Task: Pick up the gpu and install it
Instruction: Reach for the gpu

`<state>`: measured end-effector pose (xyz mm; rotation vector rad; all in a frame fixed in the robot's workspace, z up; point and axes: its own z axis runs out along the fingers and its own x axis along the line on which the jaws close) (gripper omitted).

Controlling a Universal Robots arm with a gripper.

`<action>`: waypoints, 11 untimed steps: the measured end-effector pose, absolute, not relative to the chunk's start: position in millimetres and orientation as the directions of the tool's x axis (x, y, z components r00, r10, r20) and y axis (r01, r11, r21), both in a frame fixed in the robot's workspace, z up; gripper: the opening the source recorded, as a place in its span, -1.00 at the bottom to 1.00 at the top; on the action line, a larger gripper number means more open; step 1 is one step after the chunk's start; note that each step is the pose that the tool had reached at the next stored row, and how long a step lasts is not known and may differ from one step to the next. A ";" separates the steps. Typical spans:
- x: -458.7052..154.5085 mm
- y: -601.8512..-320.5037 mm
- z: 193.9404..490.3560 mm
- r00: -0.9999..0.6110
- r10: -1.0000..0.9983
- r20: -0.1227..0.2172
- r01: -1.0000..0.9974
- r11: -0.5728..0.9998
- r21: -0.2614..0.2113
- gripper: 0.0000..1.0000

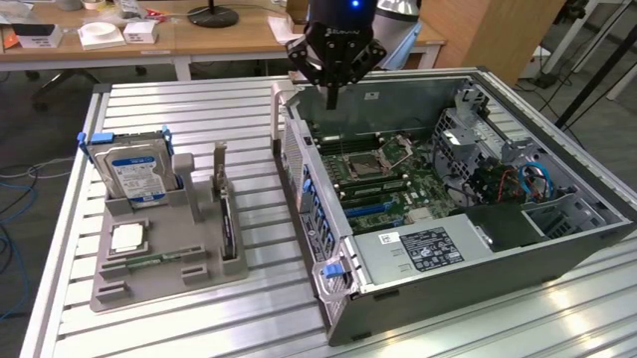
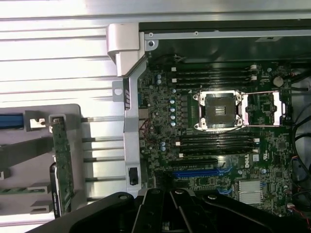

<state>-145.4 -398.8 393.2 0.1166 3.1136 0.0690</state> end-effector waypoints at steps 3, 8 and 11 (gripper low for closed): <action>-147.4 -398.8 393.3 -0.997 0.075 -0.023 0.074 0.996 0.045 -0.79; -150.1 -398.8 393.3 -0.997 0.075 -0.023 0.074 0.996 0.045 -0.79; -151.1 -398.8 393.3 -0.997 0.075 -0.023 0.074 0.996 0.045 -0.79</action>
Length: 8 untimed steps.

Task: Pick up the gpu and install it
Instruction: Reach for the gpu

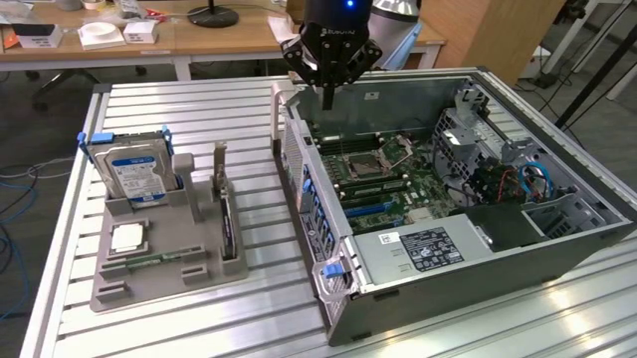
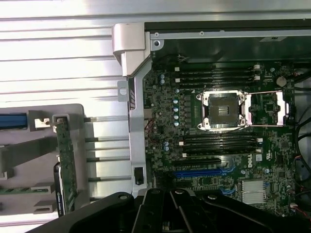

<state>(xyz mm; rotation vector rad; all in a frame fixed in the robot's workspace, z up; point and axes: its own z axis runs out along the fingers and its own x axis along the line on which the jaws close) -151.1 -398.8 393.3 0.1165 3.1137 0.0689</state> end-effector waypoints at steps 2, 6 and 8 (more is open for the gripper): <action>-151.5 -398.9 393.3 -0.997 0.075 -0.023 0.074 0.996 0.045 -0.79; -152.7 -398.8 393.3 -0.997 0.075 -0.023 0.074 0.996 0.045 -0.79; -152.8 -398.8 393.3 -0.997 0.075 -0.023 0.074 0.996 0.045 -0.79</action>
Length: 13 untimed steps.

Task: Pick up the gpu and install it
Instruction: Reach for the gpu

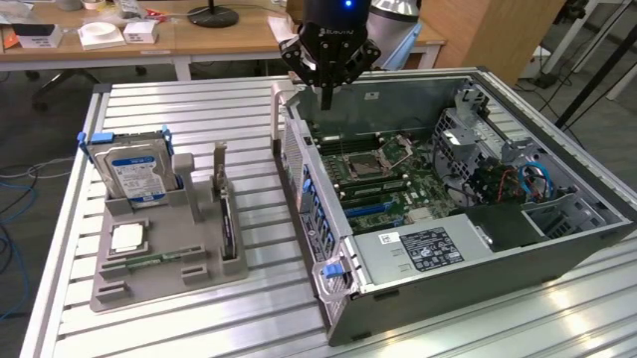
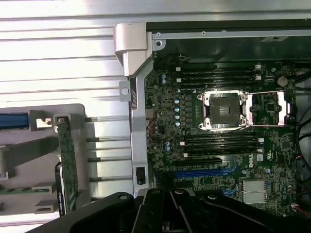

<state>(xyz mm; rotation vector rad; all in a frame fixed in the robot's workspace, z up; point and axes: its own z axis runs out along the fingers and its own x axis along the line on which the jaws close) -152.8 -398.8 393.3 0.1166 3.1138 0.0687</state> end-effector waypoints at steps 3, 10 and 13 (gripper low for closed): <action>-152.8 -398.8 393.3 -0.997 0.075 -0.023 0.074 0.996 0.045 -0.79; -153.0 -398.9 393.3 -0.997 0.075 -0.023 0.074 0.996 0.045 -0.79; -153.0 -398.8 393.3 -0.997 0.075 -0.023 0.074 0.996 0.045 -0.79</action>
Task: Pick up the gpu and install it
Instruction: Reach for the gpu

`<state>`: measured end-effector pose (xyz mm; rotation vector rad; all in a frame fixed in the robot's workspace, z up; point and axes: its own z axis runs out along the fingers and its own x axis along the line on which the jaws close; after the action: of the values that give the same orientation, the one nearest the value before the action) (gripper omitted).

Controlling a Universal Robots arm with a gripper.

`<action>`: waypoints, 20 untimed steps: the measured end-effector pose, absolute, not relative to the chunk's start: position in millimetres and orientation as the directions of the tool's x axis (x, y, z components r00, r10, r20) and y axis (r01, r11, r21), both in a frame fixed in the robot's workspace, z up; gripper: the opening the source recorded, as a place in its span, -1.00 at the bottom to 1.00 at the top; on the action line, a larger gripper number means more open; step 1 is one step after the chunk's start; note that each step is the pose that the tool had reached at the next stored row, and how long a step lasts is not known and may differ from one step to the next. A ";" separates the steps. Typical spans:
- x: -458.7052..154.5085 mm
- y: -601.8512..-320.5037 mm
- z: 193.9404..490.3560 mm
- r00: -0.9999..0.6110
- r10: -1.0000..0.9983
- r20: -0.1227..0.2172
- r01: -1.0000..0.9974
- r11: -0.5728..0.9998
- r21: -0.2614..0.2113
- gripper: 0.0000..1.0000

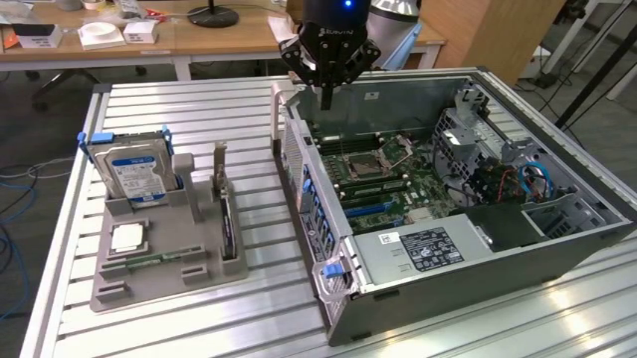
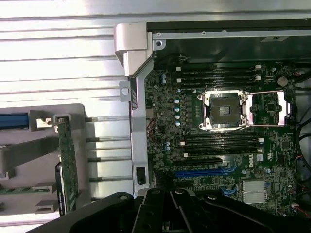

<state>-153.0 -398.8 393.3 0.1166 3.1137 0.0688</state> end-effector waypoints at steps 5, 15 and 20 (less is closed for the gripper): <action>-154.9 -398.8 393.3 -0.997 0.075 -0.023 0.074 0.996 0.045 -0.79; -158.9 -398.8 393.2 -0.997 0.075 -0.023 0.074 0.996 0.045 -0.79; -160.5 -398.8 393.3 -0.997 0.075 -0.023 0.074 0.996 0.045 -0.79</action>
<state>-160.5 -398.8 393.3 0.1166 3.1137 0.0689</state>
